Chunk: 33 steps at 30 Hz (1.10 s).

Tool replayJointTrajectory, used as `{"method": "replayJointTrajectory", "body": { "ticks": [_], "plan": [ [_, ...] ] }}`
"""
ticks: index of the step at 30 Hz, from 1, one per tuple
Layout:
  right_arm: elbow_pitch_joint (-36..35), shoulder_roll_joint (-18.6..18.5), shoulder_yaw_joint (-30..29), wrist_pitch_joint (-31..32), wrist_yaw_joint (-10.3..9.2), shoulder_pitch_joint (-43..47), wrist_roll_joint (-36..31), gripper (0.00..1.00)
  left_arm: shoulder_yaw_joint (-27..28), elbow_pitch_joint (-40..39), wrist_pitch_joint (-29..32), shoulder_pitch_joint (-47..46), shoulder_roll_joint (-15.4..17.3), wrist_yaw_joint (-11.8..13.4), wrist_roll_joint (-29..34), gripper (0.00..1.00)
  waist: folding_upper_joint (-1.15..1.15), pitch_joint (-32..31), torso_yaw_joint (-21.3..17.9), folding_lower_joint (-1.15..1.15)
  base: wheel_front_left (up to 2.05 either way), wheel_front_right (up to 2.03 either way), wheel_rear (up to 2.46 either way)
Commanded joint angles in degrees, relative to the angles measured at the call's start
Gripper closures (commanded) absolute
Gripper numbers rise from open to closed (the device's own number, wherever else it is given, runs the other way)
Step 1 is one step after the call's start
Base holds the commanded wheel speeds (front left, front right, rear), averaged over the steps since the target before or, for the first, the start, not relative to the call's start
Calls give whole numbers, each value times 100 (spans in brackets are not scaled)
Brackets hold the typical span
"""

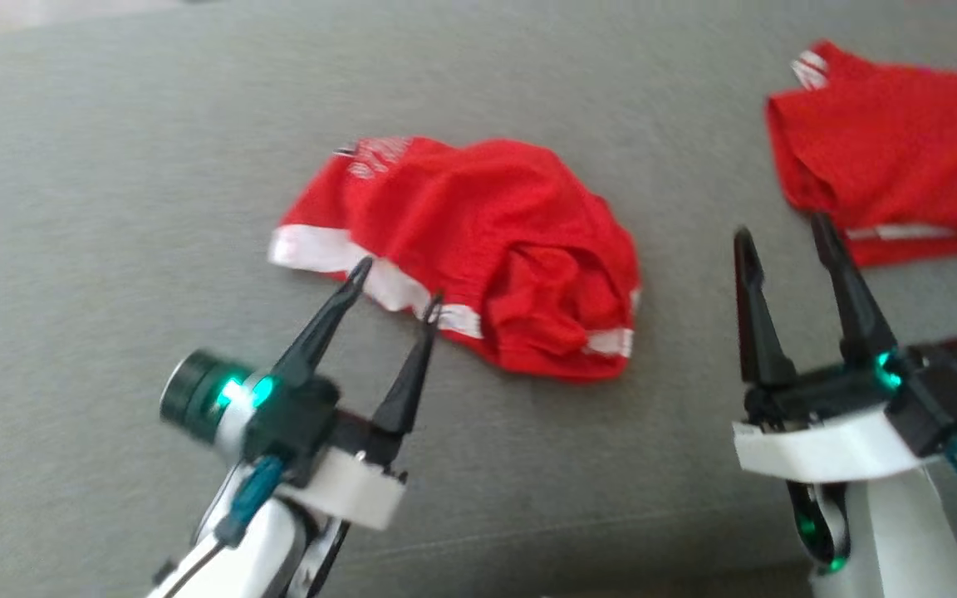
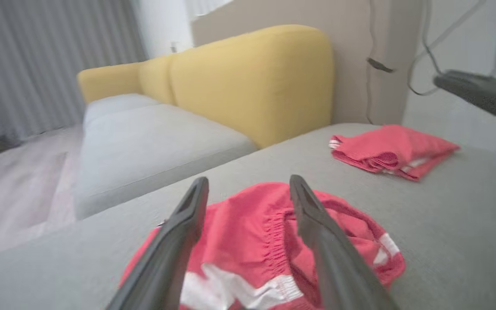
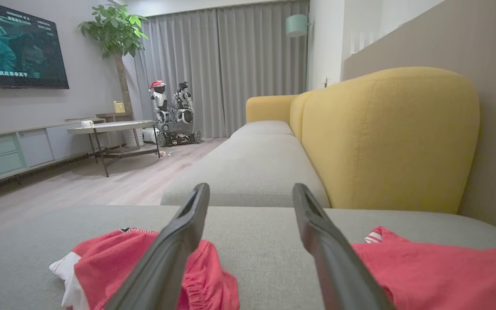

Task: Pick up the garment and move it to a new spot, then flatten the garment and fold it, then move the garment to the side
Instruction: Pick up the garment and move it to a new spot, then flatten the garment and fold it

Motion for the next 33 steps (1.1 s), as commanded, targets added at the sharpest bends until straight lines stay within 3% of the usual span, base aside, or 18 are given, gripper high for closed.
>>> {"method": "replayJointTrajectory", "body": {
  "ticks": [1,9,13,19,33],
  "plan": [
    [-103,30,58,-24,19,66,79,0,440,-264,-28,128,-20,80,-9,0,0,-511,557,0,0,0,0],
    [101,30,-124,-24,19,343,222,0,1608,-636,-28,1257,-593,306,-65,0,0,-967,982,0,0,0,0],
    [142,30,-136,-24,19,554,299,0,2156,-760,-28,1767,-881,196,27,0,0,-1191,1097,0,0,0,0],
    [177,30,-69,-24,19,932,370,0,2483,-615,-28,2254,-1099,45,440,0,0,-1375,1138,0,0,0,0],
    [208,30,-5,-24,19,1210,490,0,2871,-99,-28,2528,-1421,-366,701,0,0,-1498,957,0,0,0,0]
  ]
}}
